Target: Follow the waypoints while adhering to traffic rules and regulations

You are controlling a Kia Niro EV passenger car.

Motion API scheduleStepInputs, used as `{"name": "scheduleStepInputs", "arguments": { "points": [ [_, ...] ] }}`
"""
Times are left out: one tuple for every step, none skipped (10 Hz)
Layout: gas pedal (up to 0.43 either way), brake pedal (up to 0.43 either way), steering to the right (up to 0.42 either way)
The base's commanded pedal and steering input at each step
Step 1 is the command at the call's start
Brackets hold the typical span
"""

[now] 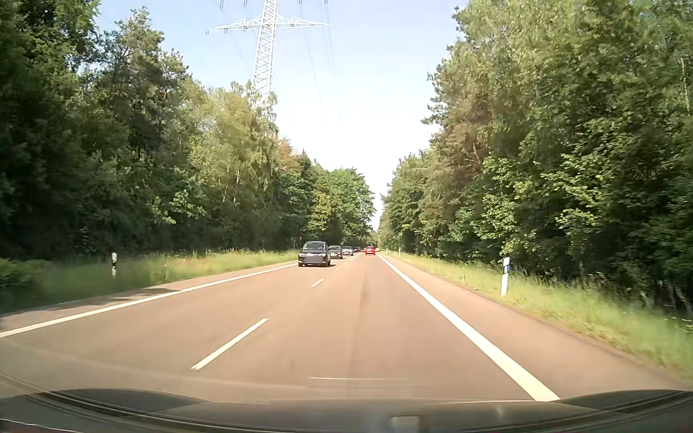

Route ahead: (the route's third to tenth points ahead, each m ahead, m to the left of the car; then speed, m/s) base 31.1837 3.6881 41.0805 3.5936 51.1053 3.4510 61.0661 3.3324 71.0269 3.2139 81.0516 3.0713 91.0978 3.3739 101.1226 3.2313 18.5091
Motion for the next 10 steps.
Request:
{"name": "scheduleStepInputs", "arguments": {
  "points": [
    [0.098, 0.030, 0.002],
    [0.098, 0.030, 0.002],
    [0.098, 0.030, 0.002],
    [0.098, 0.030, 0.002],
    [0.098, 0.030, 0.002],
    [0.098, 0.030, 0.002],
    [0.098, 0.030, 0.002],
    [0.098, 0.030, 0.002],
    [0.098, 0.030, 0.002],
    [0.098, 0.030, 0.002]
  ]
}}
